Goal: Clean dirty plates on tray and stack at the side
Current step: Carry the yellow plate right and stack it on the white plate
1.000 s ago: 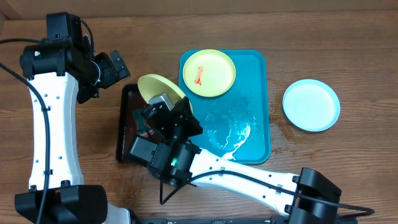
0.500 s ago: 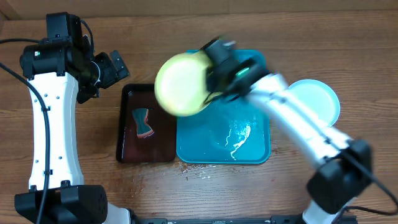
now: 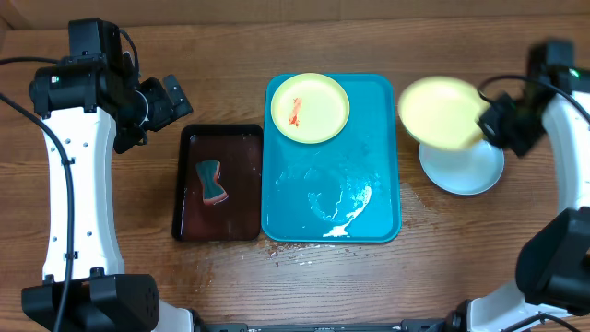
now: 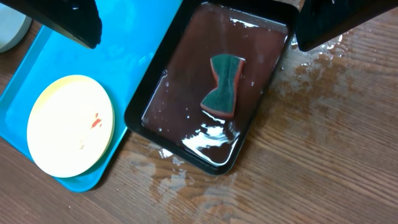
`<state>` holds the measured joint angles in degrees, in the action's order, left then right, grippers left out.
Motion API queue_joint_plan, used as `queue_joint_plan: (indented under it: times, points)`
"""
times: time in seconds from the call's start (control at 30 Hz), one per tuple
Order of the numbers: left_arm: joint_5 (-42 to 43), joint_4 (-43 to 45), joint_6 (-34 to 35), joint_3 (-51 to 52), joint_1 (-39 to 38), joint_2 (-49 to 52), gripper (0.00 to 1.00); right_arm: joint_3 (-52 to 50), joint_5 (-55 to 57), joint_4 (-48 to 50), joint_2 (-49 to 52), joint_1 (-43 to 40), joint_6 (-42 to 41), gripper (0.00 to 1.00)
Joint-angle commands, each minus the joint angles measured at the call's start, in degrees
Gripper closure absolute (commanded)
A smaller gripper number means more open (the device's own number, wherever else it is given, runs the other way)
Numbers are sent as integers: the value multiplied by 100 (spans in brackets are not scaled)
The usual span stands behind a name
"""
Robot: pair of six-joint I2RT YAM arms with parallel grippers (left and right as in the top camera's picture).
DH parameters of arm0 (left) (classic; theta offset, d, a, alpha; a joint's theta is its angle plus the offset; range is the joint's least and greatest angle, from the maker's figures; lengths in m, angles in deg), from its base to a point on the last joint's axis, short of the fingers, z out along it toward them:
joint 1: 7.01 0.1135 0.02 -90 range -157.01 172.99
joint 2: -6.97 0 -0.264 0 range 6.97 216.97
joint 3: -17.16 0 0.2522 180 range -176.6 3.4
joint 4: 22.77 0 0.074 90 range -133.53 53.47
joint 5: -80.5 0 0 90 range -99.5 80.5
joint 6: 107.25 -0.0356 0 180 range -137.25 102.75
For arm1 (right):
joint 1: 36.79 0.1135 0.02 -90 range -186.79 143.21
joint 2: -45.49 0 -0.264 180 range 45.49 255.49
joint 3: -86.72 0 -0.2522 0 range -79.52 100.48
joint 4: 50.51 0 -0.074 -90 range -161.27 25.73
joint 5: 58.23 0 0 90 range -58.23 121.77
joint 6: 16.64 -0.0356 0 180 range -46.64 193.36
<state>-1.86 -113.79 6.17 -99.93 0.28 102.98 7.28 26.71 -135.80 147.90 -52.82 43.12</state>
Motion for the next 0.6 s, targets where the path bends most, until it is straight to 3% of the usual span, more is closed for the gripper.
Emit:
queue_joint_plan:
  times: [0.0, 0.1, 0.17, 0.23, 0.43, 0.57]
  points:
    - [-57, -2, -72, -98, 57, -120, 0, -538, -57, 83, 35, -302, 24, 95]
    - [-57, 2, -70, -98, 57, -120, 0, -817, -79, 323, 35, -380, 184, 75]
    - [-57, 20, -72, -98, 57, -120, 0, -761, -407, 463, 15, -308, 693, 60]
    - [-57, 33, -72, -98, 57, -120, 0, -568, -686, 485, -55, -140, 1029, 50]
    - [39, 31, -72, -98, 55, -120, 0, 195, -879, 750, -310, 981, 1867, 47]
    - [308, 35, -188, -98, 52, -120, 0, 289, -798, 1510, -280, 1950, 2026, 45]
